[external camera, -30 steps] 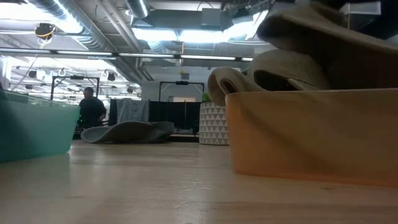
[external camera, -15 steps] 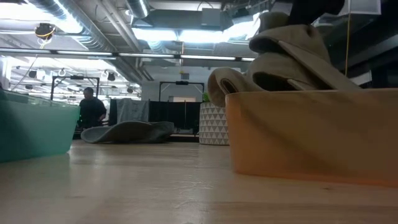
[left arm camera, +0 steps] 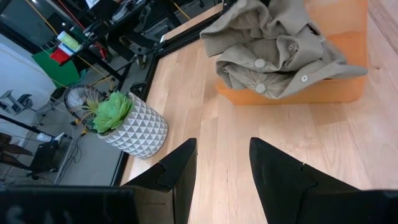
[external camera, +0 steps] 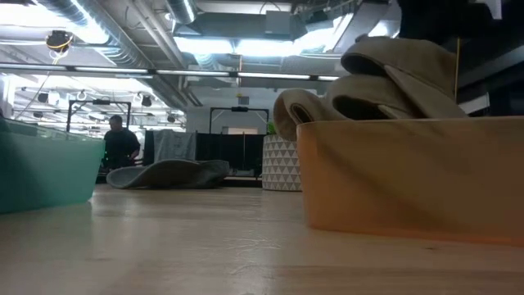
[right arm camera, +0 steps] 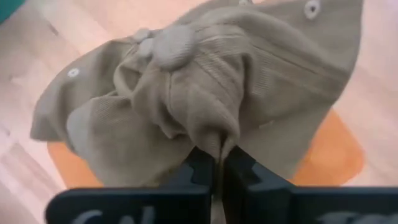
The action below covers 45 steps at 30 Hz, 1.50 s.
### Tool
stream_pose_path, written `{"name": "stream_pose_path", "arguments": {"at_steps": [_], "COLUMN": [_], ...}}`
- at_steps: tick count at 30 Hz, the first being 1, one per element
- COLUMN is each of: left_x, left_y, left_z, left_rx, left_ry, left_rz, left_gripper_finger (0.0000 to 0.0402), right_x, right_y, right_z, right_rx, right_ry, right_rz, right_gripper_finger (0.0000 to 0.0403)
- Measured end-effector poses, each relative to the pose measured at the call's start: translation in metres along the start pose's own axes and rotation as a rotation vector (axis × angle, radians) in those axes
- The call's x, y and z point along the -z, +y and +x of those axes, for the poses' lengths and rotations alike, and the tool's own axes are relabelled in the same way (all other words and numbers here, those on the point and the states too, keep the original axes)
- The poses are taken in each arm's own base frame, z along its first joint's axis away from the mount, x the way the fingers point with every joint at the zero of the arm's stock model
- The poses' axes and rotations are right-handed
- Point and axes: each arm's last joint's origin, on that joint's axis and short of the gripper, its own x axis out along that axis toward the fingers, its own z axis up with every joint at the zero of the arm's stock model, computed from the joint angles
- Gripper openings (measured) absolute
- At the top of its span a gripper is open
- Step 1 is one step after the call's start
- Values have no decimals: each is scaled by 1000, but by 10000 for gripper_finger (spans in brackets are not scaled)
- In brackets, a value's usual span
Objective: Pick & Place hat
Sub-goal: Put the brown cap into the orange bin
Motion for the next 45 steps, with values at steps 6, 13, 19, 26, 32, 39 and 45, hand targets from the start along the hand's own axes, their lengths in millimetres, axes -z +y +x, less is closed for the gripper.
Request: {"name": "stream_pose_path", "arguments": {"at_steps": [6, 13, 19, 26, 32, 39, 45], "left_x": [0, 0, 0, 0, 0, 0, 0], "left_y": [0, 0, 0, 0, 0, 0, 0], "left_z": [0, 0, 0, 0, 0, 0, 0], "left_rx": [0, -3, -3, -4, -4, -4, 0], "left_ry": [0, 0, 0, 0, 0, 0, 1], "left_rz": [-1, 0, 0, 1, 1, -9, -25], "left_gripper_finger": [143, 143, 143, 143, 143, 143, 143], "right_x": [8, 4, 0, -13, -34, -51, -42], "right_y": [3, 2, 5, 11, 20, 28, 33], "right_z": [18, 17, 11, -10, -42, -66, -47], "right_rx": [-52, -31, -49, -108, -226, -332, -293], "right_ry": [-21, -117, -125, -53, 11, -87, -75], "right_rz": [63, 59, 42, 55, 125, 115, 78], "right_gripper_finger": [27, 14, 37, 159, 224, 219, 168]}}
